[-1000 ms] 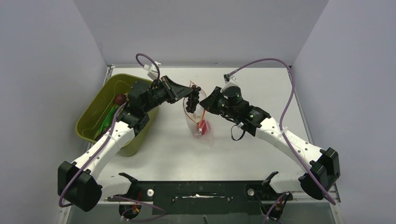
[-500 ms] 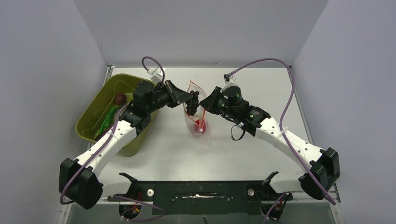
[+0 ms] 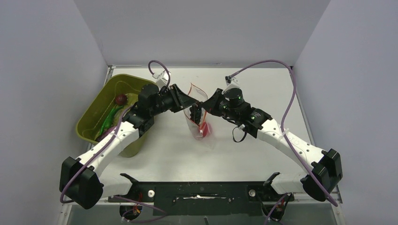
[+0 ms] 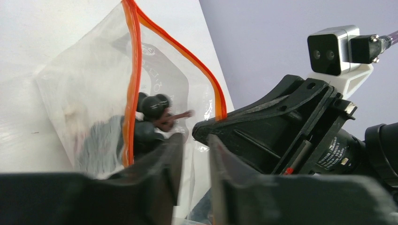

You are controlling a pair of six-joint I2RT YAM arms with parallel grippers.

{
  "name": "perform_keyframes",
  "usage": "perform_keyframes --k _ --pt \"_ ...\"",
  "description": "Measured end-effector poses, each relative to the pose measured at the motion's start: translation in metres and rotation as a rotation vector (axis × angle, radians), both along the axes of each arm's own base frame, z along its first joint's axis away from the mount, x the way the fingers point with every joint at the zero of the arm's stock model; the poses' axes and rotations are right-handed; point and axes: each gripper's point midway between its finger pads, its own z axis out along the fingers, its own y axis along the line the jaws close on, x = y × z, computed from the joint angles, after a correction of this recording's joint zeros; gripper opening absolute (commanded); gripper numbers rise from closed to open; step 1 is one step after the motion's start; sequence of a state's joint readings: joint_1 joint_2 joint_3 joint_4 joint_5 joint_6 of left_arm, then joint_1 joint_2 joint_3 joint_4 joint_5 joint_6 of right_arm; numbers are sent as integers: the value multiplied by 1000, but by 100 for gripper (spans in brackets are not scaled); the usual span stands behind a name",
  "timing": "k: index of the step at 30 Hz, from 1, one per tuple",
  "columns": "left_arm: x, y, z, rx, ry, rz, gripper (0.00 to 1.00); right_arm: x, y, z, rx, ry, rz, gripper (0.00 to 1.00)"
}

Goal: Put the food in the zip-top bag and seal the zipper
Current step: Place the fake fruit in the zipper food storage bag.

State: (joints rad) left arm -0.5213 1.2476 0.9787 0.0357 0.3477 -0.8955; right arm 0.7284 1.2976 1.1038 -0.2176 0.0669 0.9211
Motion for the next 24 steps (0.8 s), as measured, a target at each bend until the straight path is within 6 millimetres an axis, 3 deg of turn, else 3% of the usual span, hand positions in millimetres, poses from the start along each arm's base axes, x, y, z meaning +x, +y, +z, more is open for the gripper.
perform_keyframes --k 5,13,24 --pt "-3 3 -5 47 13 -7 51 -3 -3 2 3 -5 0 0" --pt "-1 20 6 155 -56 36 54 -8 -9 3 4 -14 -4 0" --pt "-3 37 -18 292 -27 61 55 -8 -9 0 0 -10 -6 0"
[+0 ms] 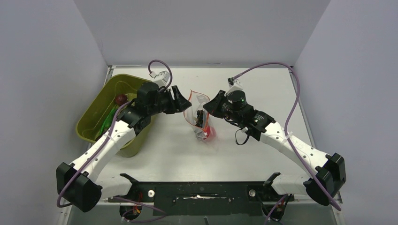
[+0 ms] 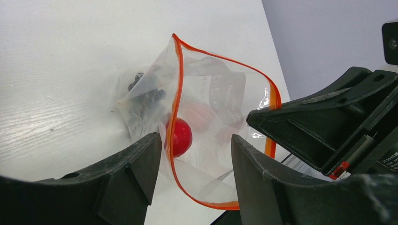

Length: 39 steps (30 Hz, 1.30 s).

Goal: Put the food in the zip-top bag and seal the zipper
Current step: Place the fake fruit in the zipper food storage bag.

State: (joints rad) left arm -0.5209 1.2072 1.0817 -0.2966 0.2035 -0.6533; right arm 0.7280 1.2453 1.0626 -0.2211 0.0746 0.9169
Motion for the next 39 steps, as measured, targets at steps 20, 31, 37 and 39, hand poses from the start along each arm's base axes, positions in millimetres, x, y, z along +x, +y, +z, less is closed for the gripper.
perform_keyframes --k 20,31,37,39 --pt "8 -19 -7 -41 14 -61 0 -12 -20 -1 -69 -27 -1 0" --pt "7 -43 31 -215 -73 -151 4 -27 -50 14 -98 -77 -44 0" --pt "6 -45 9 -191 -19 -165 35 -30 -53 -19 -149 -20 -40 0" --pt "6 -44 7 -175 -19 -166 46 -30 -52 -21 -152 -17 -39 0"
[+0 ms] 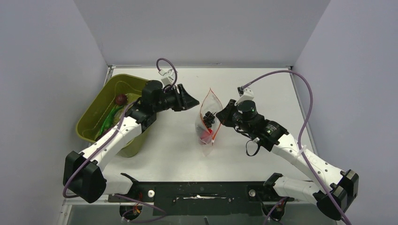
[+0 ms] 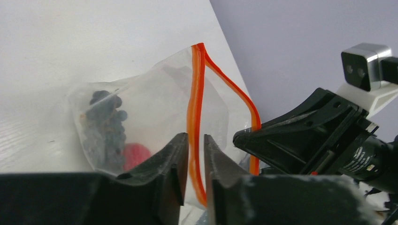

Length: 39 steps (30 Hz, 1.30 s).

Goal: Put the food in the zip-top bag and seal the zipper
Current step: Place the fake fruit in the zipper food storage bag, then pick up the fake vegetable from the bin.

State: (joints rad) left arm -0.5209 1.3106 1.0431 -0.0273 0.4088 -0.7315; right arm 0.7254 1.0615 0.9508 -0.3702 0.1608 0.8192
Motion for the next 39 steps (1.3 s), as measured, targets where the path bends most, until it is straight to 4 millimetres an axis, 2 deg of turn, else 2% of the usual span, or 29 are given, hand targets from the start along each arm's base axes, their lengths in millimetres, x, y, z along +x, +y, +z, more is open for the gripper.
perform_keyframes --k 4,5,6,9,13,17,19,23,26,29,32,35,39 --pt "3 8 -6 69 -5 30 60 0 0 1 2 -3 0 0" --pt "5 12 -5 91 -11 44 71 0 0 1 2 -3 1 0" --pt "8 16 -4 114 -22 61 74 0 0 0 2 -3 1 0" --pt "14 31 5 173 -61 119 75 -2 -1 -2 4 -3 3 0" --pt "26 61 22 258 -130 227 75 -4 -4 -4 6 -4 1 0" --pt "39 104 33 336 -154 399 75 -4 -5 -2 12 -10 1 0" --pt "47 137 35 377 -151 515 75 -5 -4 -2 13 -10 5 0" --pt "55 190 39 479 -174 662 85 -6 -4 -3 13 -10 14 0" --pt "56 213 40 561 -198 722 91 -6 -4 -2 12 -12 22 0" --pt "61 233 31 655 -190 768 94 -6 -4 -2 8 -15 32 0" --pt "71 255 12 740 -144 810 94 -5 -5 -3 4 -17 33 0" --pt "80 278 -19 821 -67 834 94 -6 -5 -3 2 -17 38 0" --pt "85 305 -61 913 31 844 86 -4 -7 -3 -2 -19 35 0"
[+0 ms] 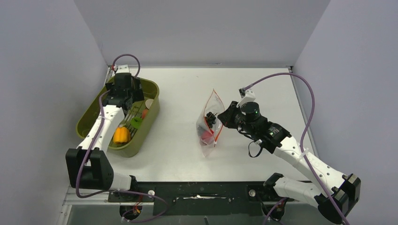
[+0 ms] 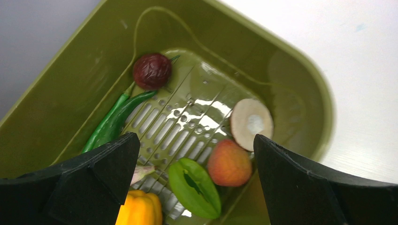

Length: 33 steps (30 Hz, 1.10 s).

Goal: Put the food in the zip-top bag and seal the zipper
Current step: Pick up the fake vegetable from the bin.

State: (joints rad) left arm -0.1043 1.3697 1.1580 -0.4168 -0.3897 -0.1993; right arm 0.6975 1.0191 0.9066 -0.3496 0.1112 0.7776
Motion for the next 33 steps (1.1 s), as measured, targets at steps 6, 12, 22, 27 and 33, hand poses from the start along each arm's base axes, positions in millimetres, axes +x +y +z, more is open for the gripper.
perform_keyframes --k 6,12,22,27,33 --pt "16 26 -34 64 74 23 84 1 -3 -1 -7 0 -2 0" --pt "29 41 -63 127 110 25 84 3 -4 -1 -12 -3 -2 0" --pt "48 63 -86 246 137 33 85 9 -10 -5 -26 2 -12 0" --pt "52 71 -107 297 195 30 82 12 -13 -7 -31 10 -18 0" --pt "58 78 -120 353 231 21 78 14 -16 -7 -31 12 -27 0"
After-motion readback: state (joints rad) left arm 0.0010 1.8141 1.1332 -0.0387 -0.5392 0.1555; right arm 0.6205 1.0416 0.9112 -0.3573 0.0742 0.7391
